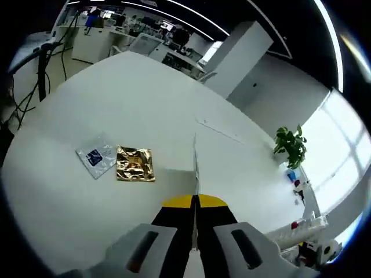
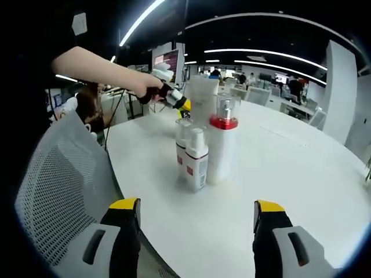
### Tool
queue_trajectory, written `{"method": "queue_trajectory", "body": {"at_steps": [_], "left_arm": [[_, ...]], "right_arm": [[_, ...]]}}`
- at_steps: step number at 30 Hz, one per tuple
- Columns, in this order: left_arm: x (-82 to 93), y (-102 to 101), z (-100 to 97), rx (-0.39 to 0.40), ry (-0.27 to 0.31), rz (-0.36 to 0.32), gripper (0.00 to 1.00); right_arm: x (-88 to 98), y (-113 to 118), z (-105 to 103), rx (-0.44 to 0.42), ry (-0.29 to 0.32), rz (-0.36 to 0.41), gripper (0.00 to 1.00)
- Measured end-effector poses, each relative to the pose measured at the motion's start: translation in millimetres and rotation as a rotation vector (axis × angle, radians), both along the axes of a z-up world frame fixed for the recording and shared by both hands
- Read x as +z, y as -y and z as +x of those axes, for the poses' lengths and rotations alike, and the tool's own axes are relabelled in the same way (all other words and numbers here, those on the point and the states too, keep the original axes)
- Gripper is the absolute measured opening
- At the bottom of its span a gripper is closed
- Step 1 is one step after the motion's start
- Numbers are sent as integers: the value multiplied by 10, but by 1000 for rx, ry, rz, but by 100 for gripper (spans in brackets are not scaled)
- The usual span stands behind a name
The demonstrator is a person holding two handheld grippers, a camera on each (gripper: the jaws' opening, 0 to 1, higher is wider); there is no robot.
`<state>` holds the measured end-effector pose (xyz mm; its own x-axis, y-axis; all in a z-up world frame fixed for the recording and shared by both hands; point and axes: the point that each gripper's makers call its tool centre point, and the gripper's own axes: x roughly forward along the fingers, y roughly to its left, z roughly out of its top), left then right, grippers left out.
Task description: Arrange the skincare products in the storage area until every visible bottle or jar stands upright without overlapping.
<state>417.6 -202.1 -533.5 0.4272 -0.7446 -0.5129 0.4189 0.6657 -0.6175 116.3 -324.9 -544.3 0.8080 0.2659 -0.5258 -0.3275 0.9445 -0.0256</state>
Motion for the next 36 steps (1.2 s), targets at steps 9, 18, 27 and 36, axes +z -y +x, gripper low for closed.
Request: {"method": "queue_trajectory", "body": {"at_steps": [9, 18, 27, 36], "left_arm": [[258, -250, -346, 94, -34, -118, 4], [488, -417, -624, 107, -38, -215, 4], [1058, -455, -885, 95, 21, -403, 4], [1568, -392, -1248, -6, 68, -521, 4]], "right_arm": [[135, 33, 32, -23, 51, 6, 82], [634, -89, 97, 16, 144, 95, 82], [1239, -676, 167, 67, 148, 533, 87], [1487, -973, 181, 104, 69, 988, 86]]}}
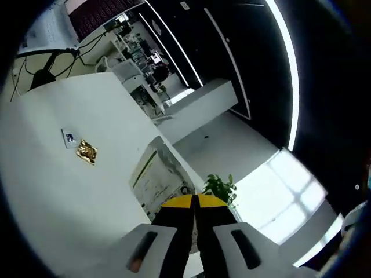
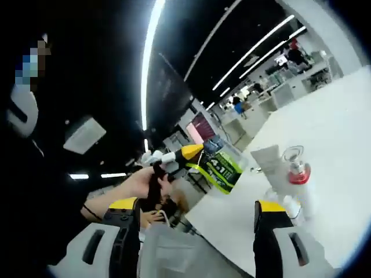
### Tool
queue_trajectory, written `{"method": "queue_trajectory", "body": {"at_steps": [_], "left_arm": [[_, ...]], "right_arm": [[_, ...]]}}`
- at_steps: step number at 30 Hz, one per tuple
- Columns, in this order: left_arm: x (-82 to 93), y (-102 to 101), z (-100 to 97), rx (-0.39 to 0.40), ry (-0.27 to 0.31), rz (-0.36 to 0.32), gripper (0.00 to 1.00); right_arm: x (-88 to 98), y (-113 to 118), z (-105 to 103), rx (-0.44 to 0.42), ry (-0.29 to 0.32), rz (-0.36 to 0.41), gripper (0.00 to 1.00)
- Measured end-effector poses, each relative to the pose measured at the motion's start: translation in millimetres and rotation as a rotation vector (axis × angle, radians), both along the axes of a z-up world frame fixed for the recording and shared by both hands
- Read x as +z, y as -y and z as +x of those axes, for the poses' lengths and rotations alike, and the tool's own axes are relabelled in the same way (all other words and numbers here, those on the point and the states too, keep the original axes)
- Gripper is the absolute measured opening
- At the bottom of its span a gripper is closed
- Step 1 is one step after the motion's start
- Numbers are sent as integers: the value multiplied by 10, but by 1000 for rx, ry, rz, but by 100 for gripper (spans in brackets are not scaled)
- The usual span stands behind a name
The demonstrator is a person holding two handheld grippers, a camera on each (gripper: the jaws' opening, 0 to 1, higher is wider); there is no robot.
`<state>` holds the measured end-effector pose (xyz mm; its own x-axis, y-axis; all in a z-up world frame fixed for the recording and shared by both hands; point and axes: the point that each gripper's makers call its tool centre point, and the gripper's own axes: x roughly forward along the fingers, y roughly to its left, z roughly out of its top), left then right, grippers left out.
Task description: Arrange the skincare products in the storage area until every visible bottle or jar stands upright without overlapping.
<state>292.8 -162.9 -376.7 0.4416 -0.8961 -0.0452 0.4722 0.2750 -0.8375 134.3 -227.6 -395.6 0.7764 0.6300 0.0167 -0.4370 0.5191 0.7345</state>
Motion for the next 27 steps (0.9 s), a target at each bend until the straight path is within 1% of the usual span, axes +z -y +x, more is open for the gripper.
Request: {"method": "queue_trajectory", "body": {"at_steps": [1, 2, 3, 4, 7, 8, 9, 10, 11, 12, 13, 14, 15, 16, 18, 19, 20, 21, 23, 24, 26, 27], "left_arm": [[39, 29, -61, -23, 4, -5, 4], [111, 76, -166, -45, 18, -9, 4], [143, 86, -181, -46, 24, -12, 4], [181, 101, -209, -59, 32, -20, 4], [308, 147, -311, -95, 54, -46, 4], [373, 186, -379, -111, 63, -57, 4], [405, 202, -411, -115, 66, -61, 4], [442, 221, -449, -126, 72, -70, 4], [496, 251, -505, -146, 81, -85, 4], [524, 265, -530, -147, 82, -91, 4], [578, 294, -586, -164, 93, -107, 4], [606, 315, -625, -177, 99, -112, 4], [647, 342, -674, -185, 101, -120, 4], [683, 365, -720, -202, 111, -129, 4], [758, 415, -805, -232, 119, -160, 4], [783, 438, -839, -244, 120, -172, 4], [807, 474, -880, -257, 113, -187, 4], [814, 499, -901, -266, 116, -188, 4], [832, 561, -962, -282, 122, -186, 4], [834, 586, -986, -288, 123, -182, 4], [842, 628, -1038, -305, 128, -178, 4], [843, 644, -1058, -310, 135, -174, 4]], "right_arm": [[-20, 1, 8, 0, -32, 39, 87], [-76, 12, 28, -9, -67, 61, 88], [-115, 25, 46, -20, -86, 69, 87], [-129, 24, 47, -16, -71, 57, 86], [-118, 9, 53, -20, -77, 104, 83], [-88, -3, 60, -21, -80, 149, 83], [-63, -11, 59, -19, -82, 183, 82], [-27, -3, 69, -28, -84, 241, 82], [-2, 6, 76, -35, -87, 280, 82], [27, 12, 79, -38, -86, 320, 81], [67, 19, 81, -45, -93, 383, 81], [87, 30, 88, -53, -95, 425, 80], [95, 32, 93, -56, -95, 448, 79], [98, 26, 94, -55, -109, 479, 79], [140, 18, 109, -44, -113, 575, 78], [143, 29, 138, -44, -143, 666, 78], [155, 40, 152, -48, -143, 694, 77], [198, 66, 182, -50, -142, 780, 77], [260, 90, 211, -44, -133, 865, 75], [289, 82, 211, -32, -125, 876, 73], [355, 65, 208, -13, -104, 868, 68], [412, 59, 194, 1, -83, 862, 66]]}}
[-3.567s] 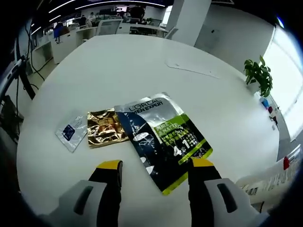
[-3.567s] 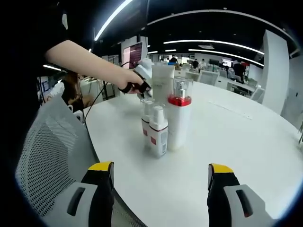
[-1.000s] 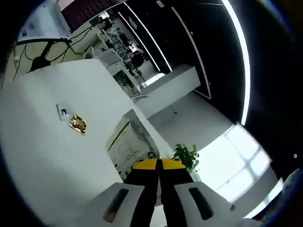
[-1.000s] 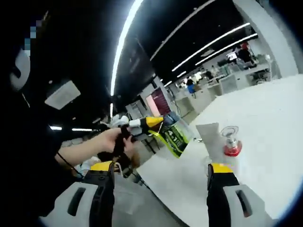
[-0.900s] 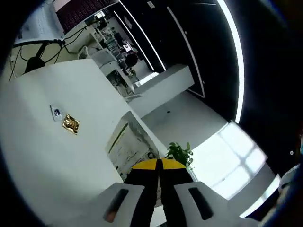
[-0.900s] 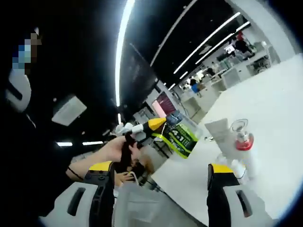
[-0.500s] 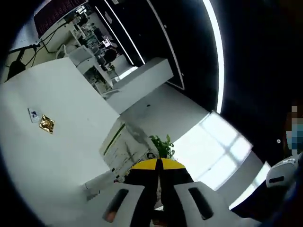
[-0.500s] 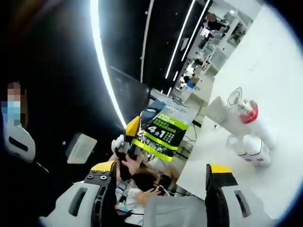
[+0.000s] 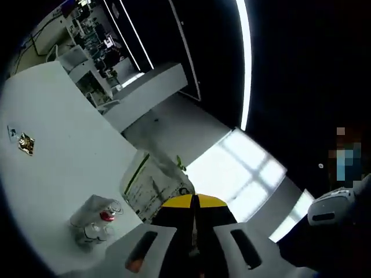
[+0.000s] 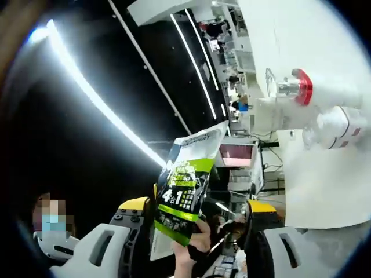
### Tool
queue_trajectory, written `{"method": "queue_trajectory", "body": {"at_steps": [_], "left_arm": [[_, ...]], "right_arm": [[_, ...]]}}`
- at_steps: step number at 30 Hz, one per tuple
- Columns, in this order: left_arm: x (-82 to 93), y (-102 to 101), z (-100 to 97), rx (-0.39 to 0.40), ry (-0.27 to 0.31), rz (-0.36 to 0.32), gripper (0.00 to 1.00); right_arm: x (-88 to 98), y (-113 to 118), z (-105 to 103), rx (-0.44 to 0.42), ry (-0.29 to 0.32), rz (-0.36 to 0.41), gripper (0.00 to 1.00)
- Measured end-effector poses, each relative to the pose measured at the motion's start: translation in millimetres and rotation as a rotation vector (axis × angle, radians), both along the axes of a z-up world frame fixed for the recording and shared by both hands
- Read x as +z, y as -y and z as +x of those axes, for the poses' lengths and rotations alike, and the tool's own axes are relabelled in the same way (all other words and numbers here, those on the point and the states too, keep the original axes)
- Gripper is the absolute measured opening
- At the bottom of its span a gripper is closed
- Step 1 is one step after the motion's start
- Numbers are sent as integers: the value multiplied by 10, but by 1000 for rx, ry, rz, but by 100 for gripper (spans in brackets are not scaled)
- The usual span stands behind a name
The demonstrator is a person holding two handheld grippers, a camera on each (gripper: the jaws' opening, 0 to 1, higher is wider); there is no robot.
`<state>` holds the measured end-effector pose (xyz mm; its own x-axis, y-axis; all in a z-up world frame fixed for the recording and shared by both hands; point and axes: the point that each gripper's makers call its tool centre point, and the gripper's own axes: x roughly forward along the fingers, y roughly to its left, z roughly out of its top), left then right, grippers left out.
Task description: Arrange the skincare products in the storage area until every visible bottle or jar stands upright without overlapping.
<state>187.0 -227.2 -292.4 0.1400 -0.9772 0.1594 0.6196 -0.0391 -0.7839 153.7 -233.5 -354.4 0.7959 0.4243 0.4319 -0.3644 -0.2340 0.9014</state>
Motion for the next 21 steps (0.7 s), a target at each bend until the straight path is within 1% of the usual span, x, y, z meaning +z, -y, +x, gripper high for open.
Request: {"method": "queue_trajectory", "body": {"at_steps": [2, 4, 5, 6, 7, 9, 10, 11, 12, 13, 15, 16, 17, 18, 20, 21], "left_arm": [[-24, 29, -43, -15, 13, 19, 4], [-61, 67, -112, -19, 34, 54, 4], [-70, 87, -158, -26, 41, 64, 4], [-28, 77, -162, -18, 29, 40, 4], [-28, 79, -178, -23, 28, 40, 4], [-18, 82, -212, -18, 49, 47, 4], [-19, 96, -245, -13, 50, 56, 4], [-39, 99, -262, -12, 53, 71, 4], [-72, 59, -223, -8, 63, 84, 4], [-98, 54, -238, -15, 66, 98, 4], [-147, 21, -201, -11, 73, 115, 4], [-169, 8, -188, -18, 72, 118, 4], [-181, 3, -181, -18, 70, 120, 4], [-199, -4, -177, -18, 65, 124, 4], [-246, -16, -173, -14, 71, 148, 4], [-271, -22, -174, -15, 77, 161, 4]], "right_arm": [[59, 18, -12, -6, 23, 2, 58], [94, 64, -21, -30, 47, -6, 42], [51, 73, -19, -37, 37, -43, 36], [18, 80, -16, -54, 46, -87, 30], [22, 110, -31, -78, 65, -116, 23], [49, 173, -61, -90, 69, -96, 18], [46, 251, -61, -149, 91, -148, 12], [82, 292, -92, -174, 130, -177, 7], [56, 323, -89, -176, 110, -204, 3], [95, 342, -119, -163, 113, -190, 0], [107, 395, -130, -179, 118, -232, 0], [81, 397, -132, -175, 107, -285, 0], [79, 399, -131, -174, 109, -304, 0], [91, 406, -146, -181, 124, -356, 0], [134, 435, -163, -200, 140, -393, 0], [195, 439, -198, -208, 173, -424, 0]]}}
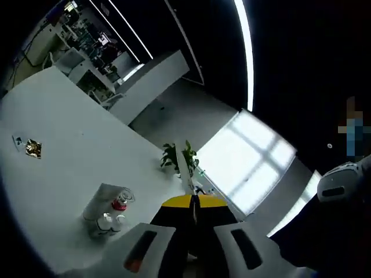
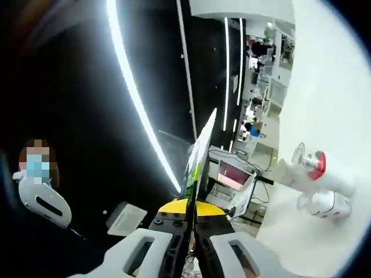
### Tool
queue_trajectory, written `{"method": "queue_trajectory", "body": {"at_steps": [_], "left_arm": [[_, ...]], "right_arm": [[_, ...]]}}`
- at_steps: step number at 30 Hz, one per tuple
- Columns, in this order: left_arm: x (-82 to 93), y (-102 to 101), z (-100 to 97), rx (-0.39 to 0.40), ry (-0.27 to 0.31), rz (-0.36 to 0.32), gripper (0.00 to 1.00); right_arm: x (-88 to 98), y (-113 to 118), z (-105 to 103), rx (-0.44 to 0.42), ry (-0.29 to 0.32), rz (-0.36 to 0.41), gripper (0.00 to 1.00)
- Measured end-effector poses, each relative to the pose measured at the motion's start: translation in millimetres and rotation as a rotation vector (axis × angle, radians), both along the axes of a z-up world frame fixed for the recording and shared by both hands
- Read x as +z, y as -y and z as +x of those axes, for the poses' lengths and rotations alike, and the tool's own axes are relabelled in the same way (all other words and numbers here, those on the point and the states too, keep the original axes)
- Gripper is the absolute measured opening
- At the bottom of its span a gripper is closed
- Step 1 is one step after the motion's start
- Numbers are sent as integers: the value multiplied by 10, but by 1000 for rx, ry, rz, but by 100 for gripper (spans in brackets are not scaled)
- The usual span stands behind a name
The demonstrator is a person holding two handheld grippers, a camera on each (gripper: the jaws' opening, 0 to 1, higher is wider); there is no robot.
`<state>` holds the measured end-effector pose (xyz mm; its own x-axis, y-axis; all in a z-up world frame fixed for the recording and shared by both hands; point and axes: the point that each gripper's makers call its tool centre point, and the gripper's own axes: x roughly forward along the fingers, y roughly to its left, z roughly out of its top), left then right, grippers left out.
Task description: Arrange the skincare products in the storage area until every visible bottle or jar stands upright without overlapping.
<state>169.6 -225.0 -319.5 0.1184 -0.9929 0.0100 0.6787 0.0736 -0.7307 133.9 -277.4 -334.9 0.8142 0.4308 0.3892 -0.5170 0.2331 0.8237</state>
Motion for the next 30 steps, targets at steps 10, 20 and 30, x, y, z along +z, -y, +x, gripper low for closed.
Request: {"method": "queue_trajectory", "body": {"at_steps": [10, 20, 30], "left_arm": [[-256, -49, -130, -65, -38, 107, 44], [-138, -147, -254, -92, -19, 36, 9], [-256, -127, -260, -66, -65, 63, 0]], "right_arm": [[241, -197, -139, 28, 79, -153, 0], [56, -322, -188, 47, 26, -180, 0], [-115, -281, -192, 20, -56, -159, 0]]}}
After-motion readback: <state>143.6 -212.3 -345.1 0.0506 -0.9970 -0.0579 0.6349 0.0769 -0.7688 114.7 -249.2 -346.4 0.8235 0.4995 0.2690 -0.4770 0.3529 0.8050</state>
